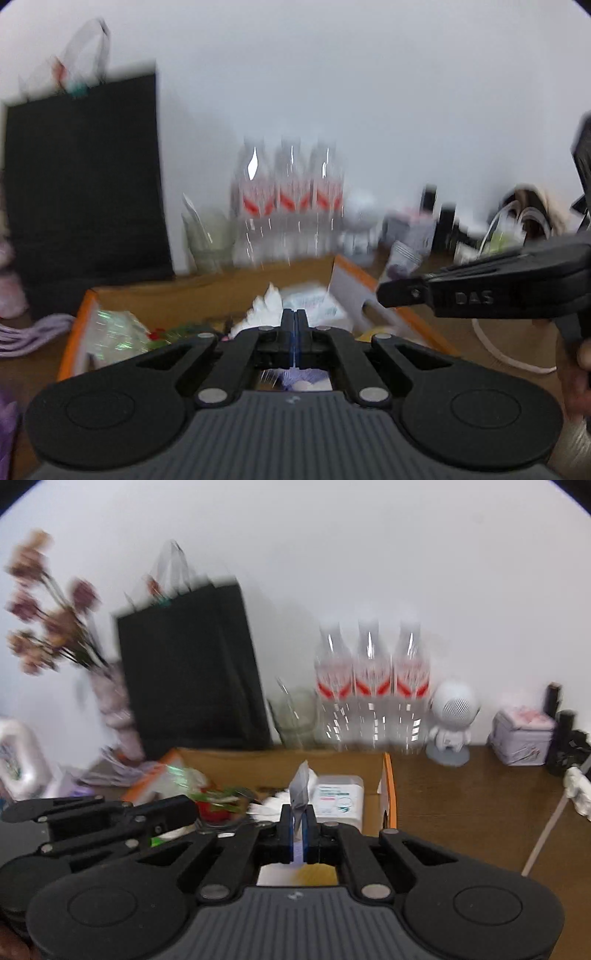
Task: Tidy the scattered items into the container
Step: 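Carry the black packet and wrapper over the box and release them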
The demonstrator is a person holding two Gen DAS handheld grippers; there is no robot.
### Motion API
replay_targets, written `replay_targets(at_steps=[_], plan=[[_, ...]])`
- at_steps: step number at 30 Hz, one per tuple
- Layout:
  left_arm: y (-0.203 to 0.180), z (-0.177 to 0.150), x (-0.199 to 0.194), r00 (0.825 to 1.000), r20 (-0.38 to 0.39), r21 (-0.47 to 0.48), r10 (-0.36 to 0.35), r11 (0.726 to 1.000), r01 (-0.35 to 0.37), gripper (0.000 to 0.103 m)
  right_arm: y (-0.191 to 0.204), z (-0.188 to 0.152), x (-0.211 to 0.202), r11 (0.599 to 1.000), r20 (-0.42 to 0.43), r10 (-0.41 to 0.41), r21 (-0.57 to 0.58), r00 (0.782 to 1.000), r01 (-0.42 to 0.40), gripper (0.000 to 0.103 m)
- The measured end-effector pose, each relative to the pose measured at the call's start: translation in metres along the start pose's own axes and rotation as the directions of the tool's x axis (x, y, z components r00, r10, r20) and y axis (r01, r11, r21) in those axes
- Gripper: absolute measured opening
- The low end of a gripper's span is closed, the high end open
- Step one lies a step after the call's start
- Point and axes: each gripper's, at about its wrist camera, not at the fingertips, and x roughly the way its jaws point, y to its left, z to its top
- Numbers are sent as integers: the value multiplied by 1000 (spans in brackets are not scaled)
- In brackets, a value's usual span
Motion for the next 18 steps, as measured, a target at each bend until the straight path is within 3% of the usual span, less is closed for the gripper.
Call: replay_targets(at_steps=[3,6,8,10,12,14,15,16,17,18], plan=[[14,2,36,996,-84,-27,-2,1000,0,2,-1,10,48,996,-128,-38,-79,991,28,3],[20,-1,62,978,-204,-32,38,998,-45,4,-2,11,88,994,-257,-64,-105,964,38,5],[23,-7,70,965,-258,-37,41,998,-52,5,-2,8,105,992,-322,-80,-117,944,44,12],[26,-10,68,961,-276,-42,15,999,-28,14,-6,8,115,995,-356,-59,-102,933,25,18],[31,-8,58,962,-272,-55,0,998,-15,33,-8,11,115,998,-369,-24,-56,929,4,26],[36,1,46,966,-256,-61,15,998,-32,41,-10,18,108,1000,-369,9,-5,930,-12,52],[40,6,38,968,-250,-64,31,997,-49,52,-12,23,102,1000,-355,9,17,935,-3,71],[44,10,31,966,-251,-72,55,995,-75,63,-13,27,95,999,-339,7,31,941,4,77],[48,12,24,962,-260,-87,87,990,-113,80,-14,32,87,999,-324,6,40,946,8,78],[53,14,18,955,-273,-108,119,982,-153,87,-14,37,78,999,-309,-2,47,951,17,78]])
